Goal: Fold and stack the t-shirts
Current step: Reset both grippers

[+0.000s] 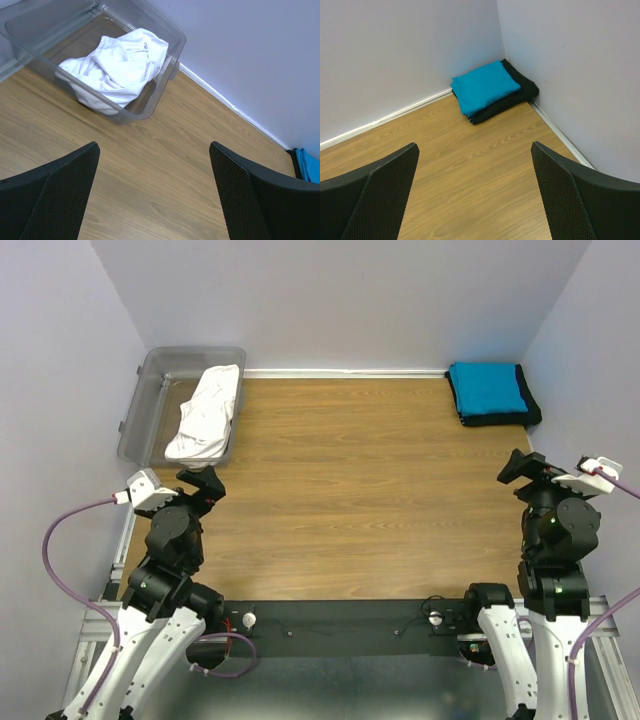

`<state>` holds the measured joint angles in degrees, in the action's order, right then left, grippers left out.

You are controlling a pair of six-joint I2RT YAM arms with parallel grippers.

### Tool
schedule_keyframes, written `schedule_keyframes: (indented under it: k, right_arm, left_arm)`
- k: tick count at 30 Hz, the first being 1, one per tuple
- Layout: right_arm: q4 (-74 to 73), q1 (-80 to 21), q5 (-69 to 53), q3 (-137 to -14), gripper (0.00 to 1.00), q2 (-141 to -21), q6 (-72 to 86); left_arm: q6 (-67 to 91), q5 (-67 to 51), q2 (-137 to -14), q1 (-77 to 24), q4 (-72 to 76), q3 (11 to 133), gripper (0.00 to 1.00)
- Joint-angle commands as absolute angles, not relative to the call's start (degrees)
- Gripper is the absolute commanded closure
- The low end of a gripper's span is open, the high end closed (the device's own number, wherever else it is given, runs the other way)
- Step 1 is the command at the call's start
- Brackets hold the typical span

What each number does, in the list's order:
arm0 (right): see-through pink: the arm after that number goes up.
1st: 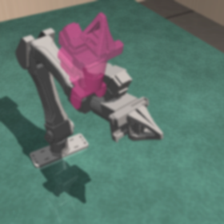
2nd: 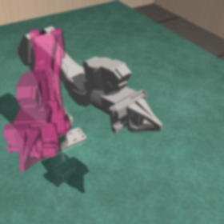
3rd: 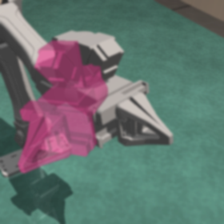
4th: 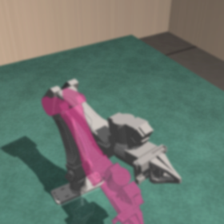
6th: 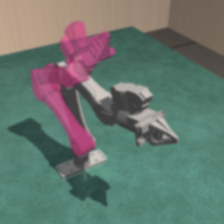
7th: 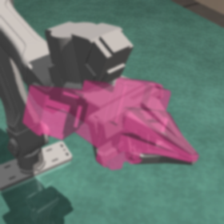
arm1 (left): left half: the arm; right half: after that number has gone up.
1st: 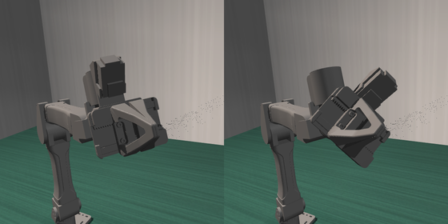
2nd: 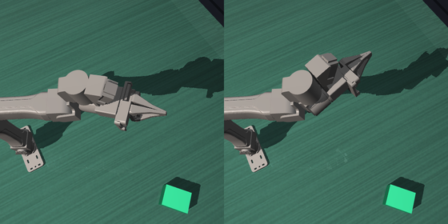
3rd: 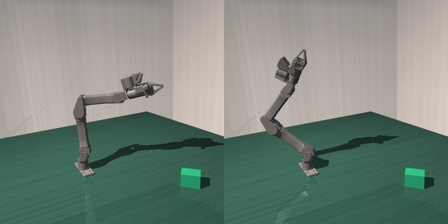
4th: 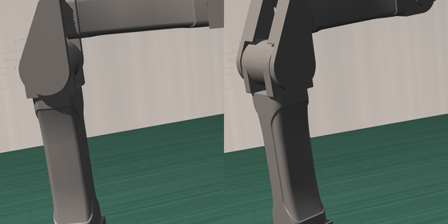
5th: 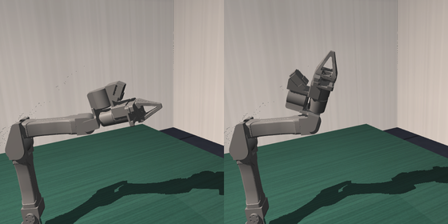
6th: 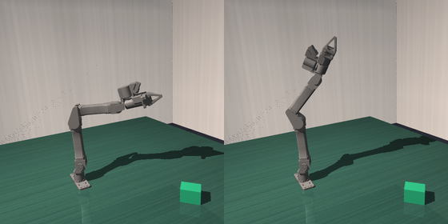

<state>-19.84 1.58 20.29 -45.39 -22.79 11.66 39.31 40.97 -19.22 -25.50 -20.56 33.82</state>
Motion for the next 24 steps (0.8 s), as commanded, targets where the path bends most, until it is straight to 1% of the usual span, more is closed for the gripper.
schedule_keyframes:
  k: [1,5,8,15,24]
  right_arm:
    - [-20.3,0.09,18.99,-43.95,0.0,-21.71,11.16]
    - [-19.78,-1.22,18.72,-43.07,0.0,-21.88,9.76]
    - [-19.07,-2.19,18.46,-42.89,0.0,-22.41,9.14]
    - [-17.49,-3.95,18.11,-43.07,0.0,-23.64,6.95]
    - [-17.31,-4.4,17.67,-41.4,0.0,-22.59,7.56]
  left_arm:
    - [38.59,43.16,-15.92,-25.22,-16.19,30.6,0.01]
    - [34.99,41.14,-11.7,-25.22,-10.82,27.16,0.01]
    - [33.58,41.83,-10.46,-25.22,-8.09,25.58,0.01]
    - [33.75,43.33,-8.79,-25.22,-5.37,23.47,0.01]
    - [31.64,38.76,-9.05,-25.14,-1.76,22.76,0.01]
